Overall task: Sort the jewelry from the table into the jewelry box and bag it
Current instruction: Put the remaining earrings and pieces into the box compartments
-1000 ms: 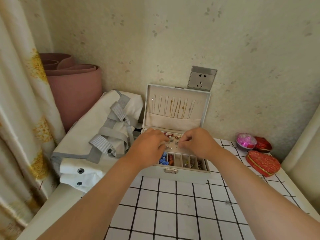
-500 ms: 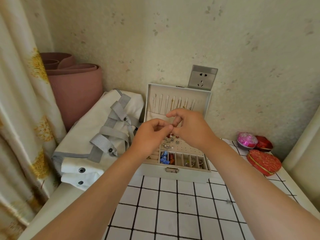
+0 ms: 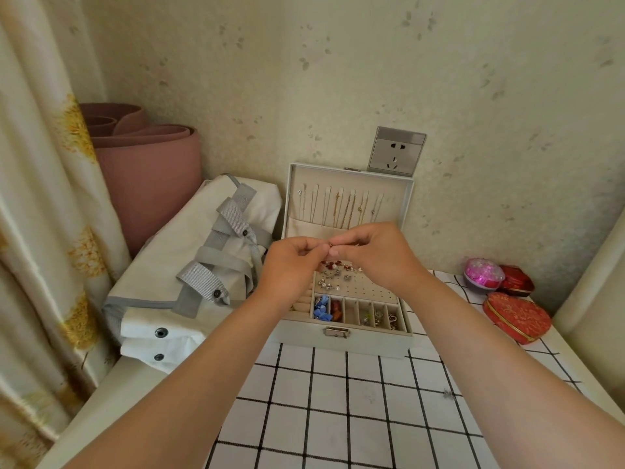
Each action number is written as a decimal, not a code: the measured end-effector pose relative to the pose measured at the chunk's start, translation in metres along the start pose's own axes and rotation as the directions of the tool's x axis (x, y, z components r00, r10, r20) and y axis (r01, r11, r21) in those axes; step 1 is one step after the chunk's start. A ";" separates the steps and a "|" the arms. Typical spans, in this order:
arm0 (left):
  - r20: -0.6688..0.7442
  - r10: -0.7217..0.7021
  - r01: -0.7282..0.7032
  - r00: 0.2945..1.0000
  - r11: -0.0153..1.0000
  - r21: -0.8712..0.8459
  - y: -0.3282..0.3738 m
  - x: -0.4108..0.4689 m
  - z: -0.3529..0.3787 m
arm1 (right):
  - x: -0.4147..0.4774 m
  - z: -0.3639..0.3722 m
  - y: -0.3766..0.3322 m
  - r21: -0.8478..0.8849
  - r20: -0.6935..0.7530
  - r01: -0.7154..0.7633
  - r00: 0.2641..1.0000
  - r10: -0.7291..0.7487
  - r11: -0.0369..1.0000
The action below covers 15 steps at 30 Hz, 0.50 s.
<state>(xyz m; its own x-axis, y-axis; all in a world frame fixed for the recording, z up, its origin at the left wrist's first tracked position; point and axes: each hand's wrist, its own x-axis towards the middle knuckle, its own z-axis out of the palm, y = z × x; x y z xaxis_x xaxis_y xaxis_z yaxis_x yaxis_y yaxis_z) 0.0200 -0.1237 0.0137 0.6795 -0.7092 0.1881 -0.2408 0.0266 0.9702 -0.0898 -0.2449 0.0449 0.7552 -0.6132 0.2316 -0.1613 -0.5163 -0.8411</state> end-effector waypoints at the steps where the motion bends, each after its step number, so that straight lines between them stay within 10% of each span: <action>1: 0.023 0.011 -0.012 1.000 0.999 0.036 -0.002 0.001 0.001 | 0.000 0.000 0.001 0.022 -0.008 -0.012 1.000 0.013 1.000; 9: 0.381 0.222 -0.439 0.898 0.525 0.729 -0.026 -0.006 0.001 | -0.006 0.004 0.035 -0.367 -0.080 -0.073 0.996 0.047 0.927; 15: 0.376 0.202 -0.421 0.904 0.567 0.708 -0.028 -0.006 0.005 | -0.009 0.011 0.044 -0.530 -0.017 -0.026 1.000 0.020 0.848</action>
<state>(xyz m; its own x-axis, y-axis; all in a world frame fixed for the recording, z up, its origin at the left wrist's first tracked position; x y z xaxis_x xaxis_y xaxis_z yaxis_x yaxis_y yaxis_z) 0.0197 -0.1236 -0.0153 0.3050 -0.9011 0.3083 -0.9134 -0.1852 0.3624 -0.0967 -0.2556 0.0007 0.7411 -0.6334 0.2227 -0.4930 -0.7385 -0.4599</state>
